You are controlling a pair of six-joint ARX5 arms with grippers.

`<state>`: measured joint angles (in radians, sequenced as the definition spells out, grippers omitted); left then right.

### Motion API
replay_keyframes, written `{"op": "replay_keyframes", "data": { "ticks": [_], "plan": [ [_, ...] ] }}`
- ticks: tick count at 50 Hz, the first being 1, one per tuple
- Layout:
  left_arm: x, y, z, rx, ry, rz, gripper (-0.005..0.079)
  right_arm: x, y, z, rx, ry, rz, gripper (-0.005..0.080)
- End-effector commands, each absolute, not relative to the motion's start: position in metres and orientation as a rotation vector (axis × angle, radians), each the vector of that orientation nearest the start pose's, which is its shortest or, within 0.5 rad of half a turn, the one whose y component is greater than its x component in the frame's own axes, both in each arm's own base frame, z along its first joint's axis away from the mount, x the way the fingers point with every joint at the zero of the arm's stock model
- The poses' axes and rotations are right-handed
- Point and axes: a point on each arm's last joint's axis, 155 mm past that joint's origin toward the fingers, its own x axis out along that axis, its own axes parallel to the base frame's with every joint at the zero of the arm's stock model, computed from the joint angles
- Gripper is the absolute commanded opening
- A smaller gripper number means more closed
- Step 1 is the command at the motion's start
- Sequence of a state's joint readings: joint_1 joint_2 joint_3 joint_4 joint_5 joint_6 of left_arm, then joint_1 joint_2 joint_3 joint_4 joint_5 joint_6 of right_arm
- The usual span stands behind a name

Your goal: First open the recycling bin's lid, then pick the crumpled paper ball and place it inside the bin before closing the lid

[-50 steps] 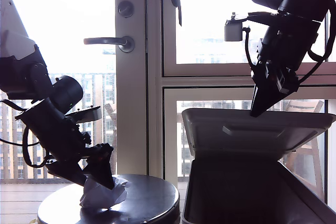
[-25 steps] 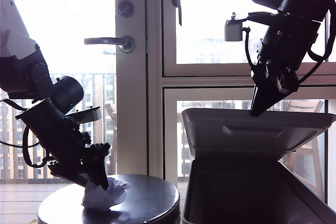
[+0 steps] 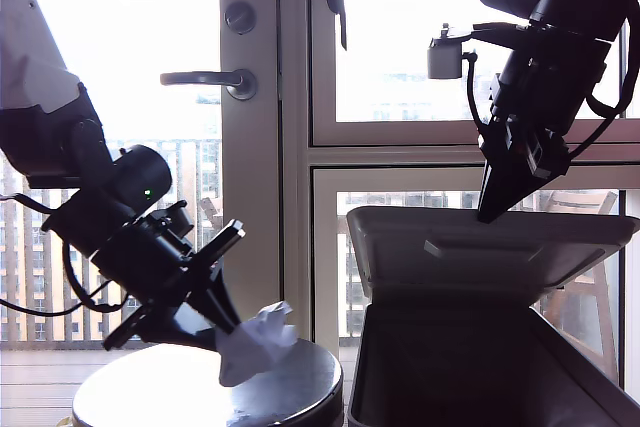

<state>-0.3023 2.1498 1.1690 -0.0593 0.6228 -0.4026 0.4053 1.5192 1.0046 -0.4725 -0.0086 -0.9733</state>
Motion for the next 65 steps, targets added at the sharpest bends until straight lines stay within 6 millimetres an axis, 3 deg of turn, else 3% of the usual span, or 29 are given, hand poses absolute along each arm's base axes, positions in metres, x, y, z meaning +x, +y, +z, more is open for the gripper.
{"op": "replay_keyframes", "data": {
  "ticks": [1,22,34,44,53,65],
  "plan": [
    [0.402,-0.251,-0.041,-0.543,1.255,-0.628,-0.0024,0.358,0.151,0.091,-1.062,0.715,0.817,-0.0013],
    [0.391,-0.309,-0.019,-0.701,1.254,-0.692,-0.0024,0.359,0.153,0.092,-1.059,0.706,0.817,-0.0013],
    [0.375,-0.317,-0.029,-0.753,1.261,-0.683,-0.0024,0.361,0.155,0.094,-1.055,0.689,0.816,-0.0013],
    [0.359,-0.309,-0.040,-0.832,1.234,-0.663,-0.0024,0.364,0.154,0.096,-1.047,0.681,0.813,-0.0013],
    [0.349,-0.317,-0.039,-0.799,1.123,-0.709,-0.0024,0.363,0.154,0.096,-1.007,0.688,0.816,-0.0013],
    [0.348,-0.353,-0.022,-0.546,0.848,-0.806,-0.0024,0.363,0.154,0.096,-1.006,0.689,0.815,-0.0013]
  ]
}}
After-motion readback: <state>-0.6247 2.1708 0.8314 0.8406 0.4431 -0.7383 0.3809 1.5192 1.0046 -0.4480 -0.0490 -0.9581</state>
